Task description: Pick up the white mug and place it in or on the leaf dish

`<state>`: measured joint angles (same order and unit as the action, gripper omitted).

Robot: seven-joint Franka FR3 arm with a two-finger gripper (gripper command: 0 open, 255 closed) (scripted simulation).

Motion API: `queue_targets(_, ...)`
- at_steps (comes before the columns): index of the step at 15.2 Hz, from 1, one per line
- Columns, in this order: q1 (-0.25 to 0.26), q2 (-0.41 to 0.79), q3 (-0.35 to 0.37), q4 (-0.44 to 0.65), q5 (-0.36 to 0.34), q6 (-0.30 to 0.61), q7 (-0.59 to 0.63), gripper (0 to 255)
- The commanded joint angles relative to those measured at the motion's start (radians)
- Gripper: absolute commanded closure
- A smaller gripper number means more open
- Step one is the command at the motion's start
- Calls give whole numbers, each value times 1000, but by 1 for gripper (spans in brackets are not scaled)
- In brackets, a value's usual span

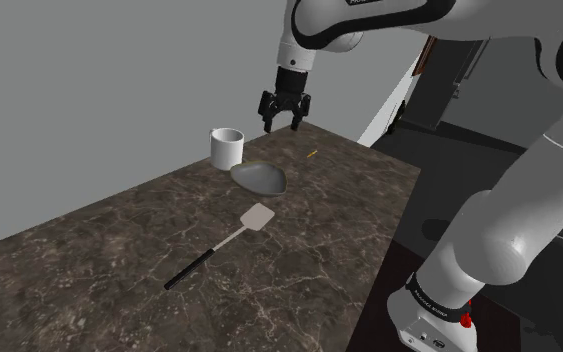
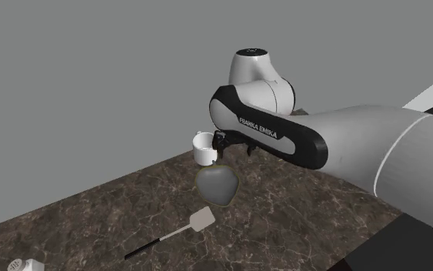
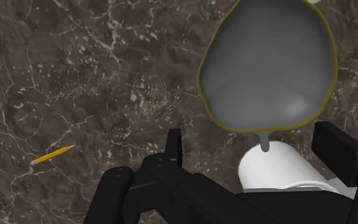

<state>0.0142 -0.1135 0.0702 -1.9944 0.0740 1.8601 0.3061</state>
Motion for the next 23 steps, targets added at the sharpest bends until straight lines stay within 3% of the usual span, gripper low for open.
queue_targets(1,3,79,8,62,-14,18,29,0)
queue_targets(11,24,491,2,490,-88,2,138,0)
queue_targets(19,25,512,0,417,-90,95,139,0)
queue_targets(23,25,512,0,417,-90,95,139,0)
